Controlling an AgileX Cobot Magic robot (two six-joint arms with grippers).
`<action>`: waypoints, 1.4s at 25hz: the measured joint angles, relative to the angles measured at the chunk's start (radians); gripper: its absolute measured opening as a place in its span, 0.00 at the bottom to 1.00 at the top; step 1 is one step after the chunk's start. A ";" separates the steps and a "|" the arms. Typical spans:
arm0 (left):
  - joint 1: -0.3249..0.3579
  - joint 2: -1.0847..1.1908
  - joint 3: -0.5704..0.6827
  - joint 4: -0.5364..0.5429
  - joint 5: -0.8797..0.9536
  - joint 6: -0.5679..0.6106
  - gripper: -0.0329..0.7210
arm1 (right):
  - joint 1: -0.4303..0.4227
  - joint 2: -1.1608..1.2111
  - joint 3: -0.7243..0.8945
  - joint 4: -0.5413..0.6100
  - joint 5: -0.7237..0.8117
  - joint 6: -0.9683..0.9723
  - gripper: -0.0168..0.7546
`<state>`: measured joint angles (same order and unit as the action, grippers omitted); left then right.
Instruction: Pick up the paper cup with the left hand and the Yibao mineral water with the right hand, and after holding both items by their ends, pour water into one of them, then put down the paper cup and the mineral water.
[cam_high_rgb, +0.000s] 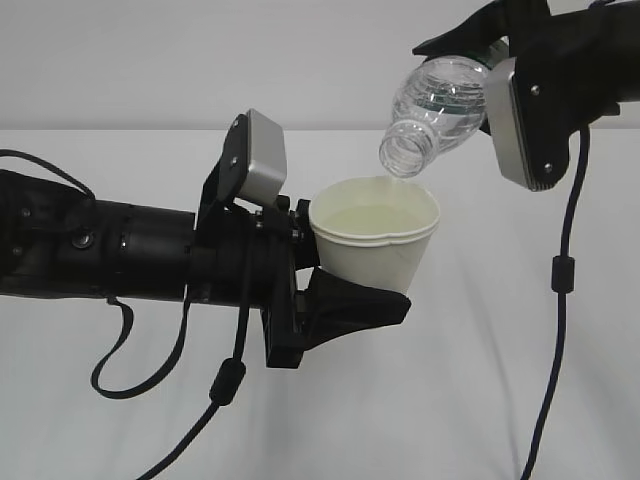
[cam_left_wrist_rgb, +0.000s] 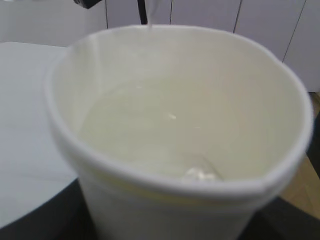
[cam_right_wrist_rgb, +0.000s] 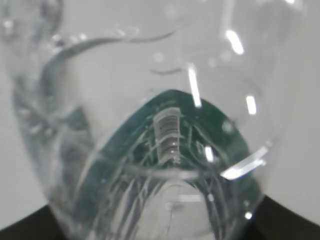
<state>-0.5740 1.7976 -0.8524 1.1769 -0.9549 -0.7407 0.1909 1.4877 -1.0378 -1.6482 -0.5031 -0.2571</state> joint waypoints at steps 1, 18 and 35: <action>0.000 0.000 0.000 0.000 0.000 0.000 0.65 | 0.000 0.000 0.000 0.000 0.000 0.004 0.56; 0.000 0.000 0.000 0.000 0.000 0.000 0.65 | 0.000 0.000 0.000 0.000 -0.032 0.227 0.56; 0.000 0.000 0.000 0.000 0.000 0.000 0.65 | 0.000 0.000 0.000 0.069 -0.057 0.613 0.56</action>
<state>-0.5740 1.7976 -0.8524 1.1769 -0.9549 -0.7407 0.1909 1.4877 -1.0378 -1.5789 -0.5605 0.3554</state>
